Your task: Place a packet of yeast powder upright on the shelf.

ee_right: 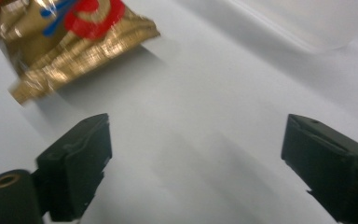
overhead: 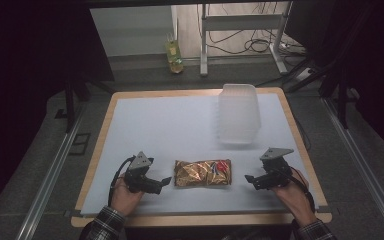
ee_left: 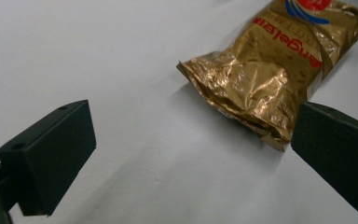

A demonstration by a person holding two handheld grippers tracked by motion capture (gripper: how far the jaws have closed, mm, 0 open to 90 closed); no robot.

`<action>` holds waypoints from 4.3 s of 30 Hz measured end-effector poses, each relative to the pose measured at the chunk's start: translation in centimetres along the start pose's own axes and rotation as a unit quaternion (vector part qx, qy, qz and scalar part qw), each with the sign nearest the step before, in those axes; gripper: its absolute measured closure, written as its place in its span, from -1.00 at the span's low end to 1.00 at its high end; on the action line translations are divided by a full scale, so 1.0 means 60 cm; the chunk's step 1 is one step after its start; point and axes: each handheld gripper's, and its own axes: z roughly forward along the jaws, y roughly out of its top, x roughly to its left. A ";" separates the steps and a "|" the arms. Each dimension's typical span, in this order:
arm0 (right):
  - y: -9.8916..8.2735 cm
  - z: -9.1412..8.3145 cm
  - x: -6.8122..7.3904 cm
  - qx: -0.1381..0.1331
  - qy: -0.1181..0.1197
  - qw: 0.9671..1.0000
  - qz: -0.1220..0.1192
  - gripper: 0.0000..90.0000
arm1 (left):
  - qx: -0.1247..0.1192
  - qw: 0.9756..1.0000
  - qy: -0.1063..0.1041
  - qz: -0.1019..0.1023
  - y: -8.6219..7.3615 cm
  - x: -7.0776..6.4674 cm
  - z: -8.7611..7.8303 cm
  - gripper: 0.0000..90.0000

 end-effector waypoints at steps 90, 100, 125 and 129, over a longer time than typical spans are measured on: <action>0.012 0.014 0.026 -0.004 0.070 0.996 -0.052 -1.00 | 0.067 0.996 -0.054 0.037 0.022 -0.039 0.062 1.00; 0.026 0.006 0.034 -0.036 0.121 0.992 -0.014 -1.00 | 0.089 0.994 -0.039 0.041 0.011 -0.040 0.060 1.00; 0.101 0.050 0.076 0.006 0.177 0.984 0.022 -0.95 | 0.079 0.995 -0.045 0.034 0.007 -0.036 0.059 0.99; 0.114 0.064 0.083 0.021 0.191 0.981 0.038 -0.95 | 0.079 0.995 -0.045 0.035 0.007 -0.036 0.059 0.99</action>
